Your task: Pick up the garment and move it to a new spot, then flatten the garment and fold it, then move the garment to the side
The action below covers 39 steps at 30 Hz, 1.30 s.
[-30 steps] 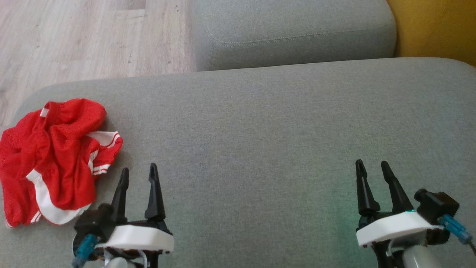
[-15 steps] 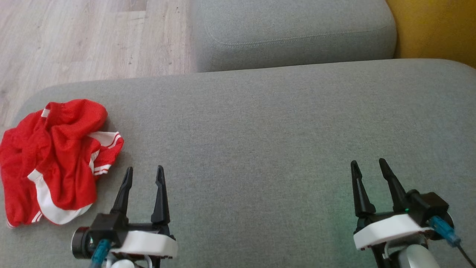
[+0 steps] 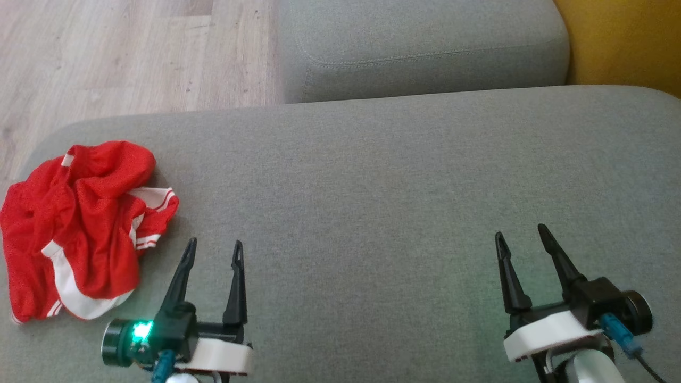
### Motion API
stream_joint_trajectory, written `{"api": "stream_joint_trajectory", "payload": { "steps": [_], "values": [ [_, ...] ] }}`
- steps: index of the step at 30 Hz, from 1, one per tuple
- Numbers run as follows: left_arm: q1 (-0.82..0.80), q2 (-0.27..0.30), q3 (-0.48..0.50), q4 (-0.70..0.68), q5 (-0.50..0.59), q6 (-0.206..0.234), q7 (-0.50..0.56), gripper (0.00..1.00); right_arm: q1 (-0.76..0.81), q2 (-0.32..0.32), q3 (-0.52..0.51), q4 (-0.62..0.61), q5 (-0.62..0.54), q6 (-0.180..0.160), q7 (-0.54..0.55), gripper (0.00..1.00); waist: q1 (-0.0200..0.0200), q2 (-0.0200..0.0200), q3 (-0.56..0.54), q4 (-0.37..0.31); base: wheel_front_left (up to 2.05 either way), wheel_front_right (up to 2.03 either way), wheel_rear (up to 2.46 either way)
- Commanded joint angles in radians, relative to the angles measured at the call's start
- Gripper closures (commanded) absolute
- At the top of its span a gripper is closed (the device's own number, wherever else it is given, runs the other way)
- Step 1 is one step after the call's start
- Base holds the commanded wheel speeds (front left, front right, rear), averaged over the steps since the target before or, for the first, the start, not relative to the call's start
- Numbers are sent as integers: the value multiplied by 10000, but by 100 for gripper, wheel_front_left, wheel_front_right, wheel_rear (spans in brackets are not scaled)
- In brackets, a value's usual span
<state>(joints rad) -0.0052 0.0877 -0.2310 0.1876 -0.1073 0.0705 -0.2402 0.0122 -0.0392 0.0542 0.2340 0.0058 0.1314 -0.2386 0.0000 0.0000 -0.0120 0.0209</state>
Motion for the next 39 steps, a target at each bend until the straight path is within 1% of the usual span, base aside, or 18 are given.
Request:
{"api": "stream_joint_trajectory", "payload": {
  "steps": [1, 3, 17, 21, 24, 27, 30, 33, 34, 39],
  "values": [
    [-374, 1, 321, -292, 453, 23, -168, 0, -412, -109, 237, -346, -430, -7, -183, 0, 0, 0, 7, 1, 0, 0, 0],
    [-382, -18, 320, -270, 671, 2, -216, 0, -412, -110, 267, -346, -589, -7, -231, 0, 0, 0, 8, 3, 0, 0, 0],
    [-379, -136, 536, -87, 753, -215, -216, 0, -418, -110, 305, -233, -464, -7, -231, 0, 0, 0, 24, 21, 0, 0, 0],
    [-414, -166, 589, -55, 766, -231, -216, 0, -413, -110, 287, -204, -451, -7, -231, 0, 0, 0, 77, 115, 0, 0, 0],
    [-445, -192, 649, -54, 776, -188, -216, 0, -424, -110, 330, -208, -495, -7, -231, 0, 0, 0, 146, 306, 0, 0, 0],
    [-496, -226, 642, -44, 786, -152, -216, 0, -426, -110, 322, -231, -558, -7, -231, 0, 0, 0, 221, 689, 0, 0, 0],
    [-538, -263, 598, -51, 766, -121, -216, 0, -441, -110, 330, -218, -614, -7, -231, 0, 0, 0, 297, 1242, 0, 0, 0],
    [-578, -287, 567, -27, 748, -136, -216, 0, -481, -110, 322, -261, -641, -7, -231, 0, 0, 0, 366, 1916, 0, 0, 0],
    [-579, -297, 581, -23, 746, -138, -216, 0, -536, -110, 338, -259, -638, -7, -231, 0, 0, 0, 398, 2372, 0, 0, 0],
    [-507, -312, 741, -83, 777, -12, -216, 0, -632, -110, 408, -244, -644, -7, -231, 0, 0, 0, 383, 3433, 0, 0, 0]
  ]
}}
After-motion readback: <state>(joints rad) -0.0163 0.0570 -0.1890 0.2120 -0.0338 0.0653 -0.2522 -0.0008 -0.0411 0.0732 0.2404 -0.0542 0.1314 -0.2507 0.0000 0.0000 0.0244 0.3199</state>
